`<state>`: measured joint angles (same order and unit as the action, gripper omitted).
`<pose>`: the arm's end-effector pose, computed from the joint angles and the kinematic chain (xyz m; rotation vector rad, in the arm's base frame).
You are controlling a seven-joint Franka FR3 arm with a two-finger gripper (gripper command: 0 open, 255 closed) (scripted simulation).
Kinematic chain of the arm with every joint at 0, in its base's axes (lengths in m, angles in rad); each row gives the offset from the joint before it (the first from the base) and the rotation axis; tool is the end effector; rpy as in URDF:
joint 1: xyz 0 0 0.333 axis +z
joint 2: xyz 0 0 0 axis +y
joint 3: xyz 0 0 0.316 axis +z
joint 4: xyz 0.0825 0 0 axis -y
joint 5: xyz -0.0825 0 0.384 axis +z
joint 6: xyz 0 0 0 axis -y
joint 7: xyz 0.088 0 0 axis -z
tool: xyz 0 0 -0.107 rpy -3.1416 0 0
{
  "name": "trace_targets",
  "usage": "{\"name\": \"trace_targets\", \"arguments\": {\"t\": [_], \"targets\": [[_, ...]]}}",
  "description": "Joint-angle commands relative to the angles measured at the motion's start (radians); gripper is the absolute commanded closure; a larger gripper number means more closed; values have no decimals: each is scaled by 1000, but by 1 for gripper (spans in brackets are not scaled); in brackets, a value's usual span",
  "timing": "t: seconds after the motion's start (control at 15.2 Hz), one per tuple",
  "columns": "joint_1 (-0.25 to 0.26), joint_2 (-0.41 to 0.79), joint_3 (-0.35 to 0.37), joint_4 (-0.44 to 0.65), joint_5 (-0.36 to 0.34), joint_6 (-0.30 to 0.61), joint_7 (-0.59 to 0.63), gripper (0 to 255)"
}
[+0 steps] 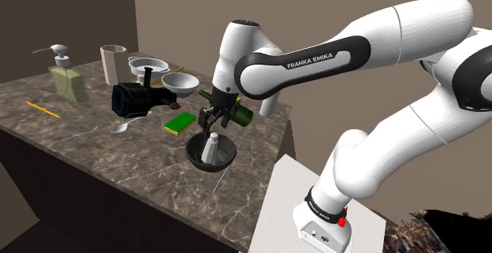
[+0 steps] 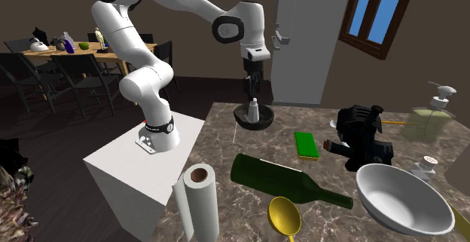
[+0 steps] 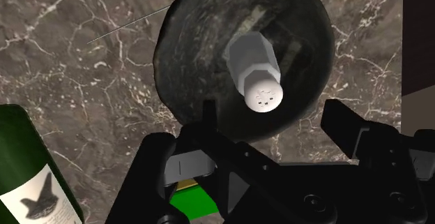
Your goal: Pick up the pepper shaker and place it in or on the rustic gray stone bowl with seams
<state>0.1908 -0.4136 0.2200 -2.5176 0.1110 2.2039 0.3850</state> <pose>0.3837 0.1723 0.4294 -3.0981 0.0771 -0.1314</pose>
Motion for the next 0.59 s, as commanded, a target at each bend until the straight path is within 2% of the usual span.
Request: {"name": "trace_targets", "arguments": {"t": [0.0, 0.2, 0.46, 0.53], "targets": [[0, 0, 0, 0, 0, 0, 0, 0], [0, 0, 0, 0, 0, 0, 0, 0], [0, -60, -14, 81, -1, -141, -3, 0], [1, -60, -14, 81, -1, -141, -3, 0]]}}
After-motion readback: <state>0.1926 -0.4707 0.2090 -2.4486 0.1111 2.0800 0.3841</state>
